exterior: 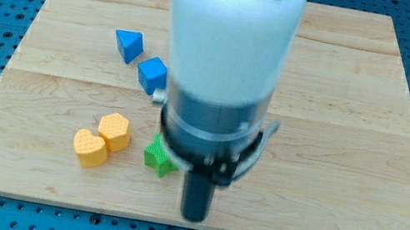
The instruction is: Slide the green star and the green circle towards the center
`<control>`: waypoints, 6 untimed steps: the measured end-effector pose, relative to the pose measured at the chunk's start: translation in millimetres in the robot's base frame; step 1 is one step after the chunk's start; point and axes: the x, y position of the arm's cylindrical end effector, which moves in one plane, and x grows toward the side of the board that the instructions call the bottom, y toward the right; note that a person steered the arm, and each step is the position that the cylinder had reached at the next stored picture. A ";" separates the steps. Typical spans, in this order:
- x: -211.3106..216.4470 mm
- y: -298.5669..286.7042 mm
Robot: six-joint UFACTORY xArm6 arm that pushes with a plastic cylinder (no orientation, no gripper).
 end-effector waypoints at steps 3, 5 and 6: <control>-51.7 -44.4; -119.0 4.7; -61.2 18.4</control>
